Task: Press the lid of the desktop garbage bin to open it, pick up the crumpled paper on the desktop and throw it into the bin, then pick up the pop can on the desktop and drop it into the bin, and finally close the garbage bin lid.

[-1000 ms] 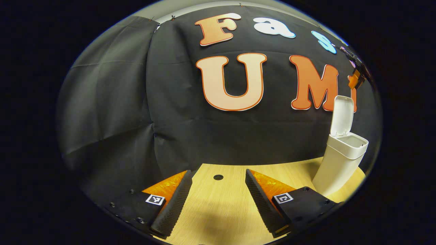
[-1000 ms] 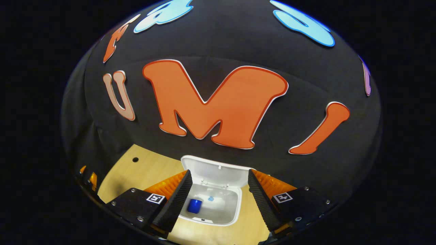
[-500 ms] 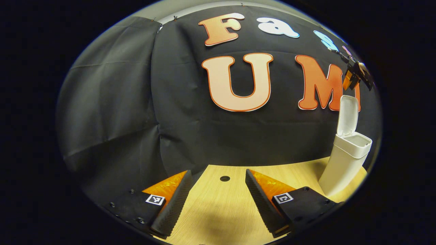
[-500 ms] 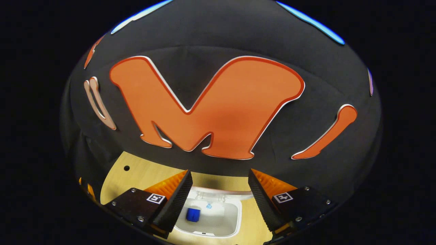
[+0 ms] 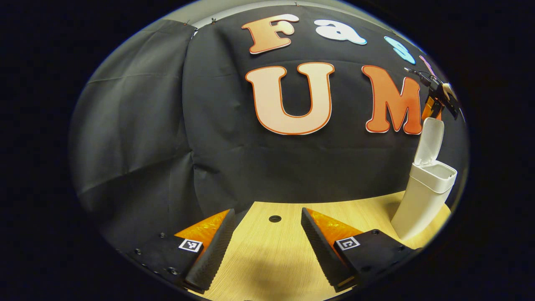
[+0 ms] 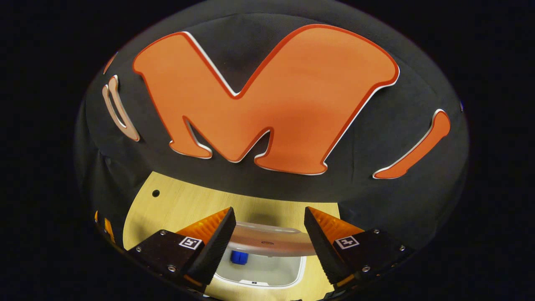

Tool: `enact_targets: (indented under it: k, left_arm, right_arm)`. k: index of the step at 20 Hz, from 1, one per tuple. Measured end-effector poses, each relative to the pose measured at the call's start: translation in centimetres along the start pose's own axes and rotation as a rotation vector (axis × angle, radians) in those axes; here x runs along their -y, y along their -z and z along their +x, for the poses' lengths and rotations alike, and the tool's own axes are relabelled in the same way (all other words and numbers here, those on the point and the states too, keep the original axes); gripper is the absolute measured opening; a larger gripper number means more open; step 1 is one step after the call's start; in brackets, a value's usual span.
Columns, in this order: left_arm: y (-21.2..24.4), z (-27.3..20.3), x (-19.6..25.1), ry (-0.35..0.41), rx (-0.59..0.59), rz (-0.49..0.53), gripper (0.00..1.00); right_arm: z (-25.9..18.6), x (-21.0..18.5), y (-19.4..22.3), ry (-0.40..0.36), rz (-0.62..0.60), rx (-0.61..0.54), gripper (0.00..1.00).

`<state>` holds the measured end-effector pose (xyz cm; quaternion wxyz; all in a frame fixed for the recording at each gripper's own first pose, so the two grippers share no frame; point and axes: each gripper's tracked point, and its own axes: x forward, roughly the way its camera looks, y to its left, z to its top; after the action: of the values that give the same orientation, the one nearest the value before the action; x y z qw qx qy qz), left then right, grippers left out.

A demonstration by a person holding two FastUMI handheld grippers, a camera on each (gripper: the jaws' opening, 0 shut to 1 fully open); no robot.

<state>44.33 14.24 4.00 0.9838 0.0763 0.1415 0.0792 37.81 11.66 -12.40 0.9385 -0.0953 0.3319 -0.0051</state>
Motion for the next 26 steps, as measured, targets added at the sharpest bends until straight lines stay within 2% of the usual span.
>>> enact_targets:
  k: [1, 8, 13, 20, 26]
  left_arm:
    - [0.0, 0.0, 0.2, 0.005, 0.003, -0.001, 1.00]
    - [-0.4, -0.4, 1.3, 0.035, 0.010, -0.006, 1.00]
    - [-0.6, -0.8, 1.5, 0.053, 0.016, -0.015, 1.00]
    - [-0.9, -2.2, 1.1, 0.054, 0.028, -0.023, 1.00]
    - [-0.8, -3.1, 1.2, 0.059, 0.024, -0.024, 1.00]
  right_arm:
    - [-0.3, -0.3, 0.8, -0.014, -0.001, -0.007, 1.00]
    - [-0.6, -0.9, 6.0, -0.040, 0.032, -0.038, 1.00]
    - [-1.0, -0.8, 9.0, -0.018, 0.032, -0.046, 1.00]
    - [-1.6, -1.7, 14.2, -0.029, 0.029, -0.076, 1.00]
    - [-1.0, -2.1, 16.9, -0.030, 0.090, -0.044, 1.00]
